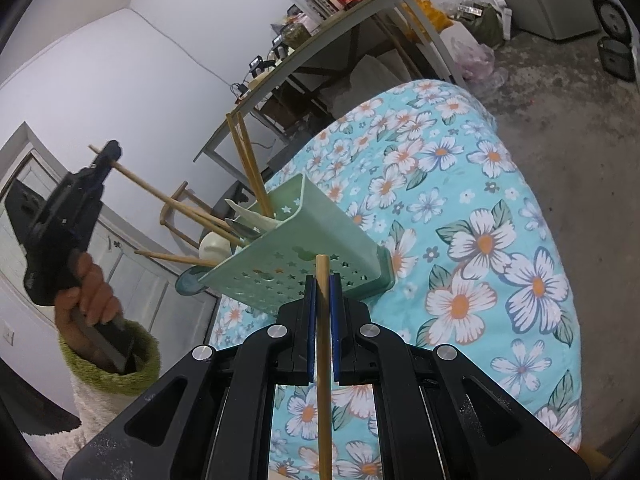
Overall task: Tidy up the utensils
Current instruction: 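Lift the chopstick with the left gripper and insert it into the holder, then lower the right gripper's chopstick into the holder and open the gripper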
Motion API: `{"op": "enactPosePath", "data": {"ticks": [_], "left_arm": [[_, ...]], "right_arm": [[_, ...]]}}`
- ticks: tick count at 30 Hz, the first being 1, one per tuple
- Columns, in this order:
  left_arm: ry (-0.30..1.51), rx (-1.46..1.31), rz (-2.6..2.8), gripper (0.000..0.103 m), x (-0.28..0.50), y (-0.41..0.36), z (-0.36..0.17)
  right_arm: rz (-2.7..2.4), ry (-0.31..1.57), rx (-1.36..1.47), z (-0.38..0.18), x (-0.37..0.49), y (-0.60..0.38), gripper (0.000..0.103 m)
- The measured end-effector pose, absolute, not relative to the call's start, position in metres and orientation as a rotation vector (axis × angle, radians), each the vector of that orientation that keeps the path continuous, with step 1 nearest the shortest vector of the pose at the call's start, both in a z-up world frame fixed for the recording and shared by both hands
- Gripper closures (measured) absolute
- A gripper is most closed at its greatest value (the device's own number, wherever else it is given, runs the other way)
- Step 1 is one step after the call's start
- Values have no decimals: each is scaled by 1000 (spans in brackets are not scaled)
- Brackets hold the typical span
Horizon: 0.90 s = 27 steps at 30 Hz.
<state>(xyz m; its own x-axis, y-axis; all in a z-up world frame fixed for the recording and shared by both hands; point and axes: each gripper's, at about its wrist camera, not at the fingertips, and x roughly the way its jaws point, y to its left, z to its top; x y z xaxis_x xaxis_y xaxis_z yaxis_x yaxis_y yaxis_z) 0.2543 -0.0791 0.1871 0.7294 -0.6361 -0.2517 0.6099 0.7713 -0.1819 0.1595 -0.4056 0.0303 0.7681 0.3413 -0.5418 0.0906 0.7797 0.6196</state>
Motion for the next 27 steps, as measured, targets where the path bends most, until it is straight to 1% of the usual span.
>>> {"op": "enactPosePath", "data": {"ticks": [10, 12, 13, 14, 15, 18, 20, 22, 24, 26, 27], "left_arm": [[394, -93, -687, 97, 270, -89, 154], [411, -91, -694, 96, 269, -89, 150], [419, -94, -699, 94, 269, -89, 149], [425, -100, -701, 85, 268, -88, 149], [426, -106, -700, 75, 267, -86, 148], [414, -120, -696, 63, 261, -80, 150], [405, -126, -689, 58, 256, -76, 153], [398, -136, -685, 56, 252, -71, 156], [392, -144, -681, 50, 246, -66, 158], [385, -150, -678, 47, 238, -59, 159], [383, -150, -679, 43, 234, -55, 159]], "right_arm": [[146, 695, 674, 29, 161, -406, 98], [145, 695, 673, 29, 162, -406, 98], [145, 695, 672, 29, 162, -406, 98], [145, 693, 671, 29, 162, -406, 98], [145, 692, 670, 30, 161, -406, 98], [145, 687, 664, 32, 160, -406, 98], [146, 683, 660, 33, 160, -406, 98], [149, 675, 649, 38, 158, -403, 98], [159, 662, 633, 45, 158, -401, 98], [173, 640, 607, 57, 158, -396, 98], [184, 623, 588, 66, 158, -394, 98]]}}
